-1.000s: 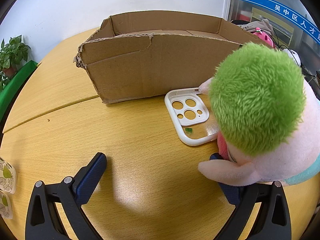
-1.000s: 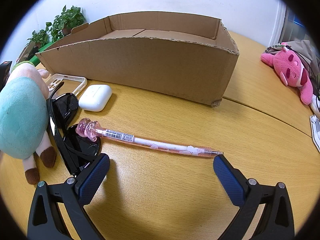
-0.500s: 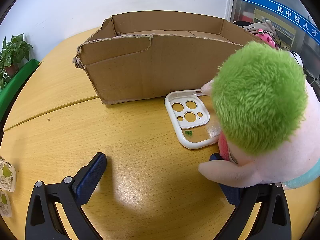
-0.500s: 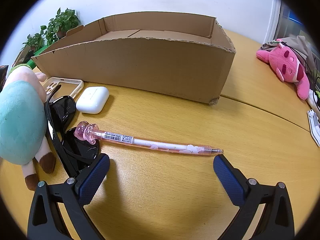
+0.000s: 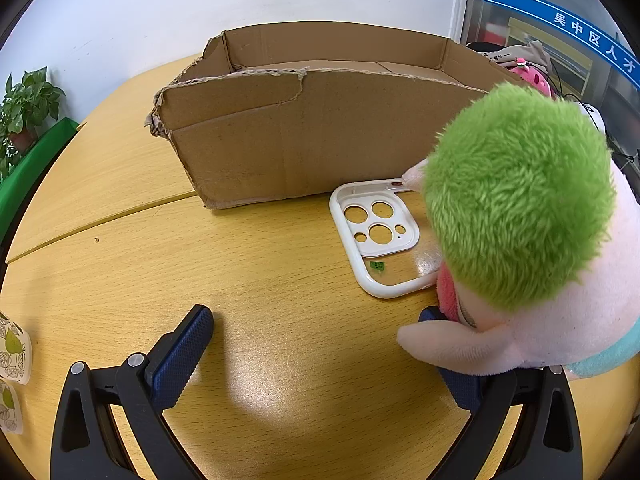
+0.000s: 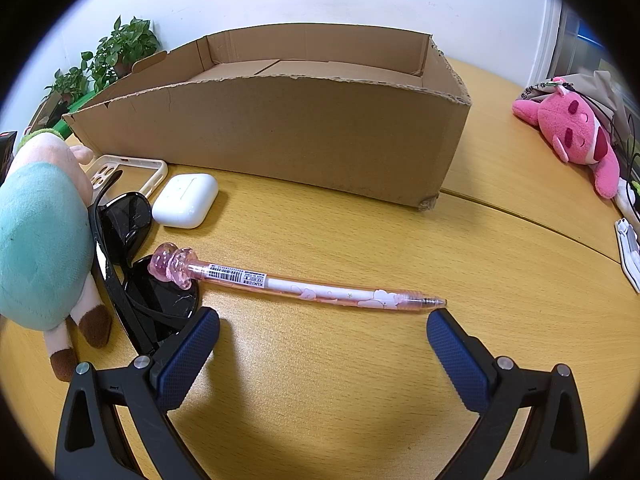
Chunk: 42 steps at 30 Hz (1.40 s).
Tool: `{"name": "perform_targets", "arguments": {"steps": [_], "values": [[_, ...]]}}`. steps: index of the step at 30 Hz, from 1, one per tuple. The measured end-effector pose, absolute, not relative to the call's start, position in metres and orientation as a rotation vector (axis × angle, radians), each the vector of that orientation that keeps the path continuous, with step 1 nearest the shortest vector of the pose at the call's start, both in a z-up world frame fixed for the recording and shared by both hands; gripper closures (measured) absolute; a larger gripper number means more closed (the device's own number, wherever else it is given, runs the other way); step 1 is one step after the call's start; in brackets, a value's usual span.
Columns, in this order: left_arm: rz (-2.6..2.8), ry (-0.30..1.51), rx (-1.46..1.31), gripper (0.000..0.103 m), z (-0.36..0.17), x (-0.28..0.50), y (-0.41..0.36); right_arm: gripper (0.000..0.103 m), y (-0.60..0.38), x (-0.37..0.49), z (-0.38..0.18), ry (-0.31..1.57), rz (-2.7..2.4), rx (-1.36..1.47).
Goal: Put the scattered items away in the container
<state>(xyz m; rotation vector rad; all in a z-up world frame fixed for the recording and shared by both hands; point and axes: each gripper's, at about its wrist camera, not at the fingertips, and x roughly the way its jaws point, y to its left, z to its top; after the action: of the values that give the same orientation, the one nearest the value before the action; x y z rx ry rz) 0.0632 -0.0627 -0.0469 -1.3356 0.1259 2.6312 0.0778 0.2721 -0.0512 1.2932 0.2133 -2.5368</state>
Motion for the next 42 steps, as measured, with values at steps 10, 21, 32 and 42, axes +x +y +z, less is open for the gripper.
{"name": "perform_targets", "arguments": {"steps": [10,21,32,42], "values": [[2.631,0.126,-1.336,0.000,-0.047,0.063,-0.063,0.000,0.272,0.077,-0.051,0.214,-2.536,1.293],[2.662,0.055,-1.326,0.000,-0.044,0.076,-0.067,0.000,0.272,0.079,-0.052,0.210,-2.547,1.297],[2.613,-0.366,-1.066,0.000,0.028,0.103,-0.063,0.000,0.272,0.079,-0.052,0.210,-2.546,1.296],[2.412,-0.419,-1.133,0.001,0.005,0.072,-0.012,0.000,0.273,0.079,-0.053,0.210,-2.547,1.297]]}}
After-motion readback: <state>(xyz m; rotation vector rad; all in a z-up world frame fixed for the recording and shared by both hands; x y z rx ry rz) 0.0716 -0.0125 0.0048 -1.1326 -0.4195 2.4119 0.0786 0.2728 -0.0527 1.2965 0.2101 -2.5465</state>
